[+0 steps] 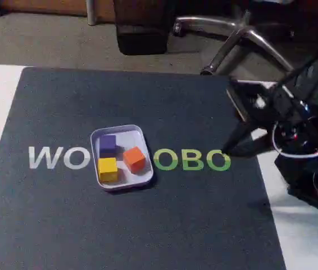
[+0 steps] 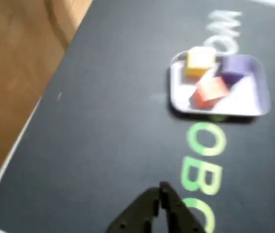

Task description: Move blocks one by one until all three blocks are in the tray.

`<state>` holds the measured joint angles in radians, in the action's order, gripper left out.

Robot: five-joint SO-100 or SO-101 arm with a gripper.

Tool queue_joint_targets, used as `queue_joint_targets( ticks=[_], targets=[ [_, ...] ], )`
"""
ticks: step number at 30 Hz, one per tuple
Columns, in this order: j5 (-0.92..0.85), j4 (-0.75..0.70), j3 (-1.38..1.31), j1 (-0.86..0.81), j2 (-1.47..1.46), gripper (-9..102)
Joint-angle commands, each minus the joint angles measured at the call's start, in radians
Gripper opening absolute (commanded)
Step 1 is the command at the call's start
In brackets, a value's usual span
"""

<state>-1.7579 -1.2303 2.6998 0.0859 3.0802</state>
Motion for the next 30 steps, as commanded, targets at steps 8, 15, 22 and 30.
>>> queue_joint_targets(
  ticks=[8,15,22,30],
  targets=[
    [0.015,-0.066,0.267,0.143,0.229,-8],
    [-0.006,-0.055,0.469,0.207,0.230,-8],
    [0.003,-0.055,0.471,0.233,0.230,0],
    [0.000,-0.058,0.471,0.219,0.230,3]
  ],
)
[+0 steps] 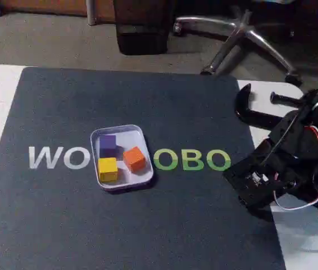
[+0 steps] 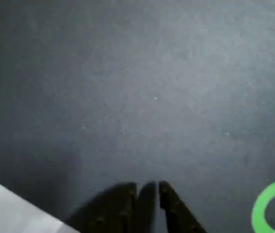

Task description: Move blocks one by one until all three blocks are in the tray.

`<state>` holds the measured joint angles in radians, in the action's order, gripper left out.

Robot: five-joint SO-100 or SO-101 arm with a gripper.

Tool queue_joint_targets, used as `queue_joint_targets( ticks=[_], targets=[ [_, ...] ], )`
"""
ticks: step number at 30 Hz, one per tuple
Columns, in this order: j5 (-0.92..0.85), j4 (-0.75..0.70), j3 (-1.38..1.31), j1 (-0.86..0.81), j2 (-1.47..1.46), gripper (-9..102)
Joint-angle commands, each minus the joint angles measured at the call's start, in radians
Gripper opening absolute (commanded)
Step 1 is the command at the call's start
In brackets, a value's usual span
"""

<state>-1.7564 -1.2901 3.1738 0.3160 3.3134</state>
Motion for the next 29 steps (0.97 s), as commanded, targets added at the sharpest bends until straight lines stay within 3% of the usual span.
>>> queue_joint_targets(
  ticks=[1,29],
  targets=[
    [-0.002,0.002,-0.003,-0.014,-0.003,3],
    [-0.003,0.002,-0.003,-0.032,-0.003,3]
  ],
)
